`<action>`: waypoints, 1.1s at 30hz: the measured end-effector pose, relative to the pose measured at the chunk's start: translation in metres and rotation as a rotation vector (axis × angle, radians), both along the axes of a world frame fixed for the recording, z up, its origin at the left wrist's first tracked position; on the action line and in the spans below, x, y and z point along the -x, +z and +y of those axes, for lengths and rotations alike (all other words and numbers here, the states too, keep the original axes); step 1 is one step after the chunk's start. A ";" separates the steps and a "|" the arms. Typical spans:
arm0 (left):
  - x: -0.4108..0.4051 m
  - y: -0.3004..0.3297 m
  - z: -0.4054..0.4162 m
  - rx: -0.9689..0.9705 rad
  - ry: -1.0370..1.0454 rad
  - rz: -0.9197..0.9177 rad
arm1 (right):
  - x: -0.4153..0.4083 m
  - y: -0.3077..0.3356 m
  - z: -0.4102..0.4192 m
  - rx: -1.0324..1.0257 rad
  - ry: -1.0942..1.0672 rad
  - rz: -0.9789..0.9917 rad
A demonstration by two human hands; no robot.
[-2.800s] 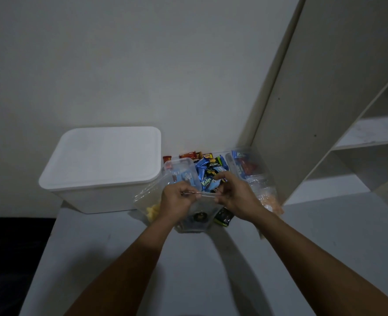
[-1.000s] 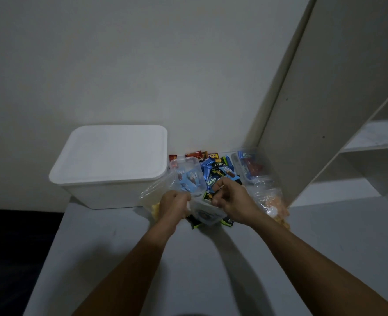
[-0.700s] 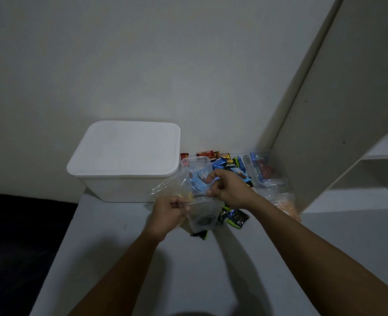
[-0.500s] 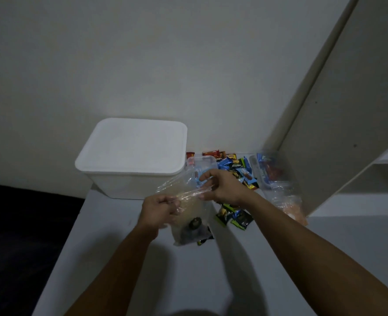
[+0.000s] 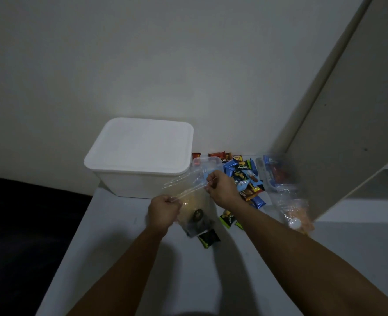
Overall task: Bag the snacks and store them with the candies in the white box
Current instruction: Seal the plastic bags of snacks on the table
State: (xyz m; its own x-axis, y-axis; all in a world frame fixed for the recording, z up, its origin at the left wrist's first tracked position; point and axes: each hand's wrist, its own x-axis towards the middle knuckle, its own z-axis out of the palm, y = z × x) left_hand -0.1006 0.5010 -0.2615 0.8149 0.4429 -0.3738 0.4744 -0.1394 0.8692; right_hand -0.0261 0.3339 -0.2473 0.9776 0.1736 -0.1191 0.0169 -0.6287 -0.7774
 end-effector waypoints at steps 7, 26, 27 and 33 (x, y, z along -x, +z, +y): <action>0.002 0.012 -0.024 -0.513 0.056 -0.092 | -0.006 0.000 -0.019 -0.003 -0.021 0.051; -0.037 -0.013 -0.207 -0.134 -0.763 0.110 | 0.023 -0.033 -0.223 0.303 -0.514 0.289; -0.039 -0.016 -0.217 -0.093 -0.782 0.140 | 0.026 -0.035 -0.226 0.259 -0.547 0.310; -0.044 -0.023 -0.259 0.166 -0.694 0.265 | 0.031 -0.051 -0.240 0.217 -0.639 0.322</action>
